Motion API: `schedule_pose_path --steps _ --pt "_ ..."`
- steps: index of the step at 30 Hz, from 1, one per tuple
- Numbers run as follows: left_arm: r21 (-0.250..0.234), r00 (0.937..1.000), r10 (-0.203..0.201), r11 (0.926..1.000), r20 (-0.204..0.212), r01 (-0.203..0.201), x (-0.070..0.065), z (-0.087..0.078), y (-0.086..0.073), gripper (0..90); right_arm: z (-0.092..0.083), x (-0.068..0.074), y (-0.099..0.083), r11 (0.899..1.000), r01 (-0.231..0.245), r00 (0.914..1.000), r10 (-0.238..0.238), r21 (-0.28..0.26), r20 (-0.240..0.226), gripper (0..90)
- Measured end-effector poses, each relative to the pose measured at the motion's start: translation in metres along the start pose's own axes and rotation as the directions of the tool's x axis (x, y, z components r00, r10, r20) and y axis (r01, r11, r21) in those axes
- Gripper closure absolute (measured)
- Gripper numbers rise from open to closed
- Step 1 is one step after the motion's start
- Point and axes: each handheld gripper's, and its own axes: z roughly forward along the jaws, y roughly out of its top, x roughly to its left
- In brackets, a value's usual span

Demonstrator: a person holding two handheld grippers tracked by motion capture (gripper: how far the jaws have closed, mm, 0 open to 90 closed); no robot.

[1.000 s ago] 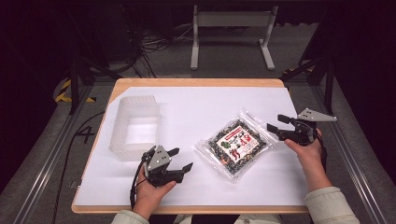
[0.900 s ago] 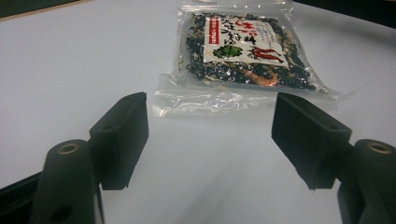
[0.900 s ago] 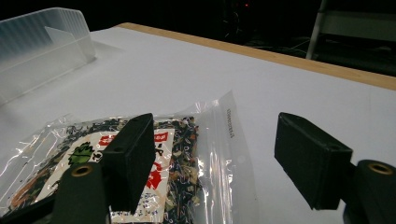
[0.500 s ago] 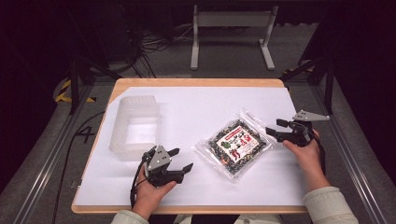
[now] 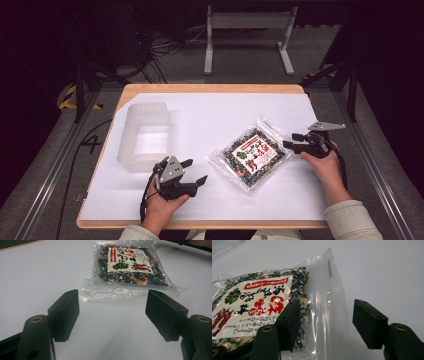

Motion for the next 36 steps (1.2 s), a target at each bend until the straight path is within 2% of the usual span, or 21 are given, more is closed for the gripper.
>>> schedule_pose_path --steps 7,13,17,23,32,35,36 --pt "0.000 1.0000 0.001 1.0000 0.003 -0.001 0.000 0.000 0.000 28.2 0.003 -0.006 -0.003 0.996 -0.071 0.9966 0.073 0.052 -0.037 47.8" --pt "0.002 1.0000 0.002 1.0000 0.003 -0.002 -0.001 0.000 0.000 28.2 0.005 -0.008 -0.005 0.990 -0.109 0.9920 0.114 0.093 -0.055 51.5" --pt "0.004 1.0000 0.004 1.0000 0.001 -0.004 -0.001 0.000 0.000 28.3 0.007 -0.010 -0.006 0.982 -0.146 0.9852 0.156 0.123 -0.072 53.6" --pt "0.004 0.9999 0.011 0.9999 -0.005 -0.011 -0.002 0.000 0.000 28.7 0.007 -0.014 -0.007 0.968 -0.203 0.9704 0.219 0.147 -0.102 59.5" --pt "0.017 0.9996 0.023 0.9996 -0.015 -0.022 -0.003 0.002 0.000 29.0 0.006 -0.015 -0.008 0.958 -0.235 0.9596 0.255 0.165 -0.118 73.5" --pt "0.025 0.9995 0.027 0.9993 -0.019 -0.026 -0.004 0.003 0.000 29.3 0.004 -0.014 -0.007 0.960 -0.233 0.9593 0.253 0.158 -0.125 83.1" --pt "0.025 0.9994 0.030 0.9993 -0.020 -0.029 -0.004 0.003 0.000 29.4 0.003 -0.013 -0.006 0.962 -0.222 0.9620 0.243 0.157 -0.125 84.7"
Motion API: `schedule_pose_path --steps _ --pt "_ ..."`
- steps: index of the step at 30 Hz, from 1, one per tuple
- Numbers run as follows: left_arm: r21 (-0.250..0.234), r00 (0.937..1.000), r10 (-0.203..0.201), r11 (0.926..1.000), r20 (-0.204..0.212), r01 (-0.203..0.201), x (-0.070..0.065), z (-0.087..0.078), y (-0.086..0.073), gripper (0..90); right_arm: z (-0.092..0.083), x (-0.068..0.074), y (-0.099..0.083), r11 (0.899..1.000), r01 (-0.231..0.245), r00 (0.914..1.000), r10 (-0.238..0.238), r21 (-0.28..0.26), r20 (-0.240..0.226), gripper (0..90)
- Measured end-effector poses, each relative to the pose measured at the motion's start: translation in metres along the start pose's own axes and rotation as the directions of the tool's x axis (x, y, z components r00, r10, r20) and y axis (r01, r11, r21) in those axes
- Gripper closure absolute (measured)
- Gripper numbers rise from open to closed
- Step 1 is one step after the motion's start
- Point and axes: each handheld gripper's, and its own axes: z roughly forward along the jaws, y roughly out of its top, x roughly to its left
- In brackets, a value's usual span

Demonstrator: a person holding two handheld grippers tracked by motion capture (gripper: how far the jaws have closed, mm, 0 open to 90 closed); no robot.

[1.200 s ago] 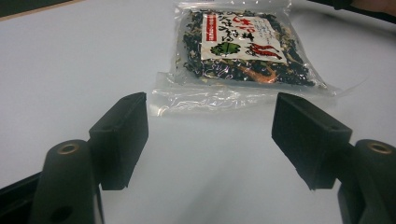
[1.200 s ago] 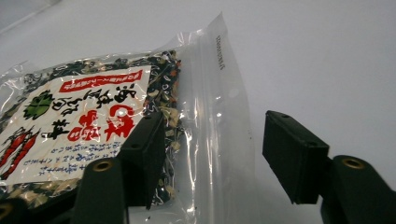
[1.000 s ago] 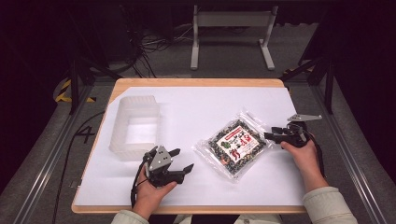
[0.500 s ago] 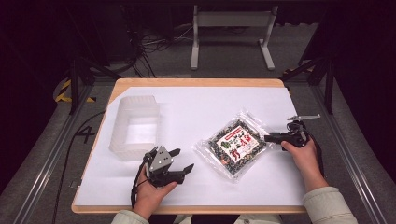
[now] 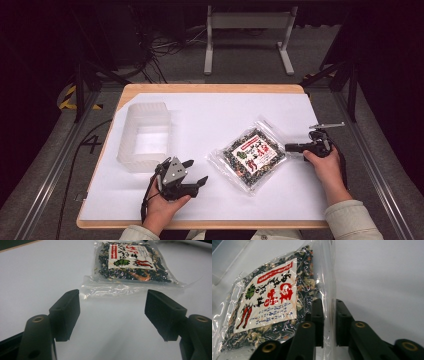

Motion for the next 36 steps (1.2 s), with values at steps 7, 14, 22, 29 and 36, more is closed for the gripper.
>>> schedule_pose_path --steps 7,14,22,29,36 --pt "-0.002 1.0000 0.003 1.0000 -0.003 -0.003 0.000 0.000 0.000 29.4 -0.001 0.006 0.001 0.999 0.046 0.9980 -0.046 0.002 0.042 89.9" --pt "-0.004 1.0000 -0.003 1.0000 -0.003 0.003 0.001 -0.001 0.000 29.3 -0.003 0.015 0.003 0.994 0.106 0.9904 -0.105 -0.009 0.090 90.0" --pt "-0.041 0.9888 -0.139 0.9891 0.054 0.141 0.010 -0.002 0.001 27.8 -0.018 0.030 0.009 0.985 0.158 0.9833 -0.151 -0.071 0.103 90.0" --pt "-0.059 0.9913 -0.130 0.9896 0.019 0.131 0.014 -0.008 0.008 26.7 -0.036 0.047 0.017 0.971 0.205 0.9762 -0.195 -0.120 0.096 90.0" --pt "-0.046 0.9920 -0.122 0.9913 0.033 0.123 0.010 -0.009 0.020 25.6 -0.055 0.071 0.024 0.946 0.276 0.9597 -0.260 -0.171 0.106 90.0"
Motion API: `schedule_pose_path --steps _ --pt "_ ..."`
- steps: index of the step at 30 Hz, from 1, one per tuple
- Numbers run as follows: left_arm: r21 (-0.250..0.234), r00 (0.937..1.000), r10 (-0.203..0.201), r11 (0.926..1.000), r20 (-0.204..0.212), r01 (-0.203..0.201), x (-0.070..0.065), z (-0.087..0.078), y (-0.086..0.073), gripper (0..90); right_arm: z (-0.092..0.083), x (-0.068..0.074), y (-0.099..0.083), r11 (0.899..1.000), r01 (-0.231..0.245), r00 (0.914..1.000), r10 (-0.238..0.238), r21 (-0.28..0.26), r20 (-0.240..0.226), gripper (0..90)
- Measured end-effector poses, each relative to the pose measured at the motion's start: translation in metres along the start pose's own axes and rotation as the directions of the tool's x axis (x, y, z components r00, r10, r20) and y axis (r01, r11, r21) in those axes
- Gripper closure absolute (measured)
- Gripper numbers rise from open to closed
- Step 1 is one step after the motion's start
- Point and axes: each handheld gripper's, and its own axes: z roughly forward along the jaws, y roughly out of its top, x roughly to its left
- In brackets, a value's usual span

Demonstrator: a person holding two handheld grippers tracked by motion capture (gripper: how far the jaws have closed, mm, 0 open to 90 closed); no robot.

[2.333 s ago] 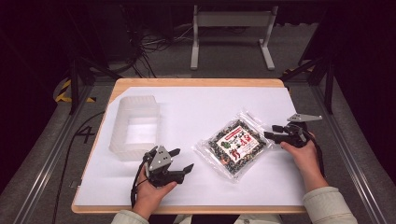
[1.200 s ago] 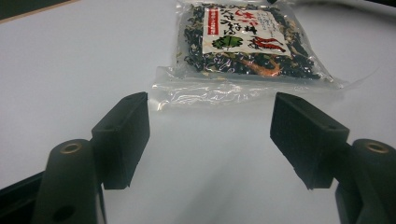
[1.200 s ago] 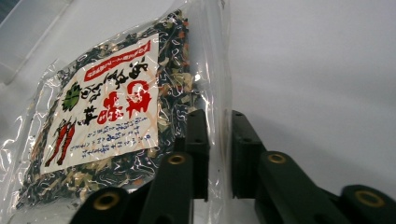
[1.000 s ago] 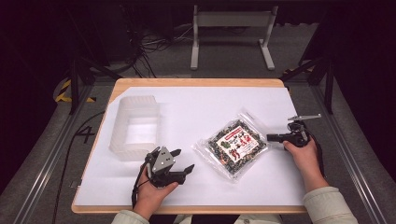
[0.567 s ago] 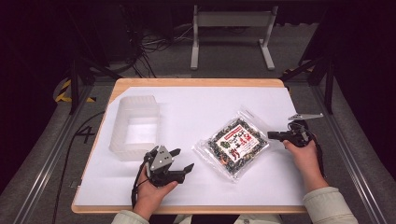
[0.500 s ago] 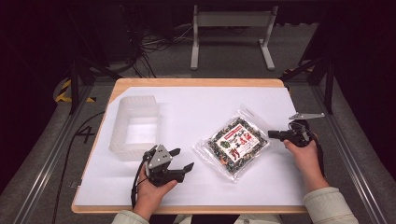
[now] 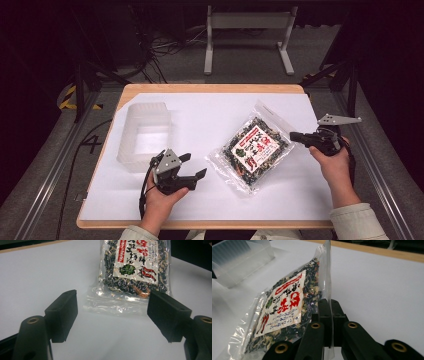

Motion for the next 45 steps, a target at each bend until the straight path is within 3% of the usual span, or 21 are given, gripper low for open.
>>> schedule_pose_path --steps 11,16,23,30,40,41,45 --pt "-0.029 0.9993 0.033 0.9990 -0.020 -0.033 -0.004 -0.007 0.019 24.7 -0.034 0.028 0.027 0.990 0.096 0.9951 -0.098 -0.103 -0.011 90.0" --pt "-0.040 0.9982 0.049 0.9979 -0.034 -0.050 -0.006 -0.010 0.025 24.4 -0.046 0.043 0.036 0.979 0.150 0.9880 -0.154 -0.140 -0.014 90.0" --pt "-0.038 0.9912 0.104 0.9935 -0.081 -0.108 -0.011 -0.009 0.037 24.2 -0.056 0.064 0.046 0.958 0.226 0.9726 -0.232 -0.174 -0.014 90.0" --pt "-0.053 0.9885 0.119 0.9909 -0.094 -0.124 -0.012 -0.004 0.047 22.6 -0.058 0.078 0.052 0.942 0.280 0.9575 -0.288 -0.188 -0.018 90.0" --pt "-0.078 0.9927 0.095 0.9918 -0.074 -0.101 -0.007 0.003 0.059 23.5 -0.058 0.093 0.058 0.923 0.324 0.9413 -0.336 -0.210 -0.027 90.0" --pt "-0.077 0.9950 0.083 0.9932 -0.054 -0.088 -0.007 0.004 0.061 24.1 -0.058 0.094 0.059 0.921 0.326 0.9402 -0.340 -0.212 -0.028 90.0" --pt "-0.091 0.9938 0.104 0.9901 -0.040 -0.107 -0.008 0.005 0.068 27.3 -0.058 0.099 0.060 0.915 0.337 0.9352 -0.352 -0.220 -0.034 90.0"
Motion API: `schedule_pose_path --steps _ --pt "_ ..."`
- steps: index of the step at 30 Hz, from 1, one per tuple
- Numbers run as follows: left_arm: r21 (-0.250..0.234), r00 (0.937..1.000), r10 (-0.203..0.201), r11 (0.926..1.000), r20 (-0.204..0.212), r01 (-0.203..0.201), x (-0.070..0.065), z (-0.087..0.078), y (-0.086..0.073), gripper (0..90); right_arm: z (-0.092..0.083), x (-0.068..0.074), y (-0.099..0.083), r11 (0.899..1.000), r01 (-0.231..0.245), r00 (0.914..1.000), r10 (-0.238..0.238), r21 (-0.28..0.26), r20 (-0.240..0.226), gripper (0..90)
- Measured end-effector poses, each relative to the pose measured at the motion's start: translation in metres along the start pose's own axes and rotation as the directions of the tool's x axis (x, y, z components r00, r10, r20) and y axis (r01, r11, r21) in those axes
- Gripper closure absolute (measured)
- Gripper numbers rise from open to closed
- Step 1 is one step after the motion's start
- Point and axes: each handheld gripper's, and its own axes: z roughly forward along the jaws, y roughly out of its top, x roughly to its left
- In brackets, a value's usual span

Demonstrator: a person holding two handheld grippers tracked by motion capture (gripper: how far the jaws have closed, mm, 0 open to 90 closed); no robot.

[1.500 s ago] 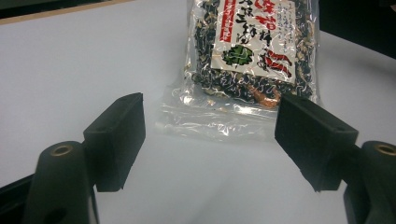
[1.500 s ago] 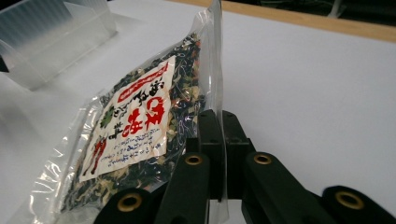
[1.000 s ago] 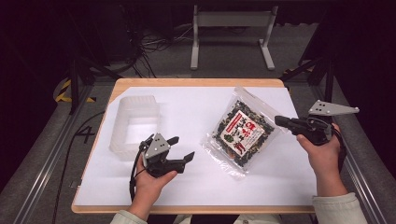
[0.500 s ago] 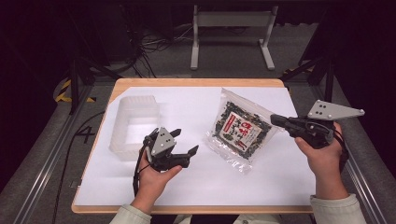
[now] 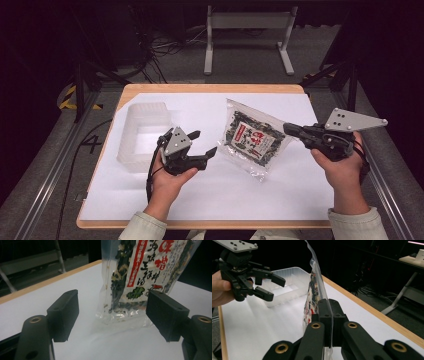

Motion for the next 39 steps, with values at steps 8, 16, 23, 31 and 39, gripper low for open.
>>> schedule_pose_path --steps 8,16,23,31,39 --pt "-0.019 0.9997 -0.003 0.9998 0.025 0.004 0.000 0.001 0.010 18.6 -0.008 0.014 0.008 0.999 0.044 0.9988 -0.045 -0.027 -0.020 90.0" --pt "-0.040 0.9967 0.022 0.9990 0.078 -0.019 -0.006 0.001 0.014 14.7 -0.010 0.029 0.013 0.996 0.077 0.9961 -0.078 -0.036 -0.041 90.0" --pt "-0.065 0.9913 0.053 0.9969 0.121 -0.045 -0.014 0.003 0.019 11.8 -0.007 0.041 0.015 0.993 0.108 0.9921 -0.111 -0.040 -0.060 90.0" --pt "-0.081 0.9775 0.061 0.9957 0.202 -0.045 -0.009 0.009 0.017 11.6 -0.004 0.043 0.012 0.991 0.112 0.9902 -0.118 -0.076 -0.075 90.0" --pt "-0.109 0.9525 0.139 0.9876 0.271 -0.113 -0.021 0.017 0.016 34.3 -0.004 0.040 0.007 0.993 0.081 0.9925 -0.089 -0.091 -0.084 90.0"
